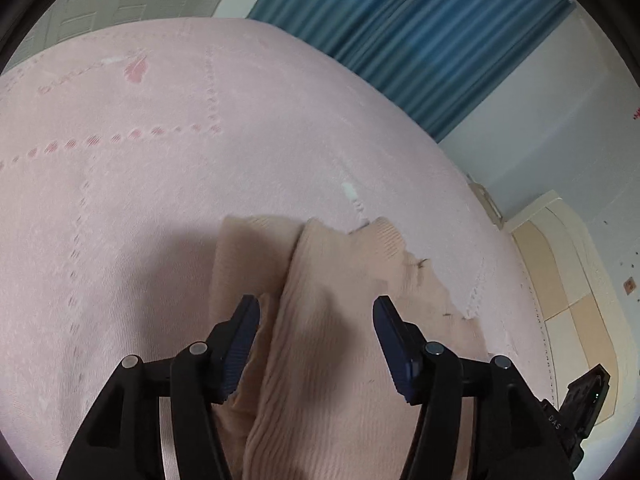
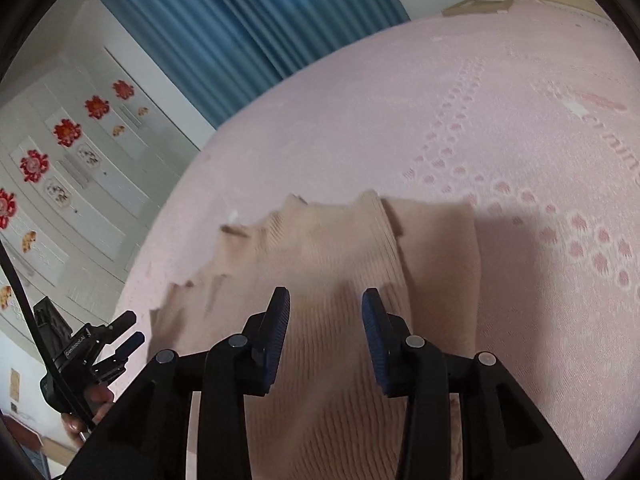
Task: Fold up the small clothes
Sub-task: 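Lay the hem down on the sweater and open both grippers, then grasp the folded edge of the sweater with both grippers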
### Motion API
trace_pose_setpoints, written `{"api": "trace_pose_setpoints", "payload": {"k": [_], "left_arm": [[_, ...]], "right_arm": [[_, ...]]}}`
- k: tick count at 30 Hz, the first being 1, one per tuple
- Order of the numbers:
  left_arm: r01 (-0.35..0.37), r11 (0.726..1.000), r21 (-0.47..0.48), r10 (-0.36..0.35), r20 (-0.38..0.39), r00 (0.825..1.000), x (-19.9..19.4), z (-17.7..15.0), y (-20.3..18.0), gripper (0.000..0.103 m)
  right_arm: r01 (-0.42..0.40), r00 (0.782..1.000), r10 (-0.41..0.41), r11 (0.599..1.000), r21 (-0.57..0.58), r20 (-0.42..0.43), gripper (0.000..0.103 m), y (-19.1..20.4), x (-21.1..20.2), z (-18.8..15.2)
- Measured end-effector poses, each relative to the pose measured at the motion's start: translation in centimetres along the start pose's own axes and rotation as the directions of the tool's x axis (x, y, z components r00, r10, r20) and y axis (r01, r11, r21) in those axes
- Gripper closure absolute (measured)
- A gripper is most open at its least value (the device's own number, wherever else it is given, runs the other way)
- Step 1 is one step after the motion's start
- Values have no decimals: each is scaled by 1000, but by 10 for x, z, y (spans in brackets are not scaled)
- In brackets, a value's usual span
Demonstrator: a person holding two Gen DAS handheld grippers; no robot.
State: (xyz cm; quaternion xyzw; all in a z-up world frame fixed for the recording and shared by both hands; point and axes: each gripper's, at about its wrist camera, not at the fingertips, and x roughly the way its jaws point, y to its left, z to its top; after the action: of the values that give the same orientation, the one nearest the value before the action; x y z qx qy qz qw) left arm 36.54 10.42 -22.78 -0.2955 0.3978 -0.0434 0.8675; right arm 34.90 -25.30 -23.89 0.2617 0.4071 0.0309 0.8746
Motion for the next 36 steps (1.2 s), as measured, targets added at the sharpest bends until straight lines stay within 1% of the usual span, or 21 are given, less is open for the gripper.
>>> {"api": "trace_pose_setpoints", "payload": {"k": [3,6,9,10,13,16,18,21,24,25,26,29,34,36], "left_arm": [[-13,1000,7,13,-6,1000,-9,-10,2,46],[-43,997,61,42,8,999,-25,-24,-1,45],[-74,991,112,72,20,997,-41,-42,-2,45],[-89,987,132,87,20,996,-46,-49,-3,45],[-122,977,172,121,19,992,-60,-65,-3,45],[-121,976,180,124,-5,992,-74,-85,2,45],[-103,981,165,109,-30,994,-79,-95,6,45],[-62,986,156,77,-94,993,-80,-111,11,45],[-16,992,127,36,-153,988,-71,-118,15,45],[5,995,100,13,-180,984,-65,-118,18,45],[14,996,83,2,-191,982,-62,-119,20,45],[41,999,19,-37,-190,981,-54,-113,29,45],[72,997,-39,-77,-162,984,-40,-103,34,42],[73,996,-42,-79,-151,985,-36,-99,34,42]], "right_arm": [[14,1000,-14,1000,-21,-1,65,2,-10,-8],[60,998,-60,992,-108,5,65,12,-26,-21],[94,996,-91,978,-188,26,64,20,-45,-43],[116,993,-112,970,-213,31,63,21,-51,-53],[146,989,-145,965,-219,24,63,15,-65,-75],[125,991,-131,974,-187,-21,63,6,-72,-91],[112,992,-122,979,-172,-44,63,3,-74,-100],[86,991,-99,986,-144,-91,63,0,-71,-113],[76,985,-96,988,-136,-145,63,0,-57,-119],[83,982,-104,988,-134,-159,63,-1,-52,-120],[89,980,-110,988,-130,-166,63,-1,-49,-121],[85,981,-103,990,-111,-162,63,-5,-45,-121],[62,985,-70,996,-58,-156,63,-13,-42,-115],[50,987,-54,998,-29,-154,63,-18,-40,-112]]}}
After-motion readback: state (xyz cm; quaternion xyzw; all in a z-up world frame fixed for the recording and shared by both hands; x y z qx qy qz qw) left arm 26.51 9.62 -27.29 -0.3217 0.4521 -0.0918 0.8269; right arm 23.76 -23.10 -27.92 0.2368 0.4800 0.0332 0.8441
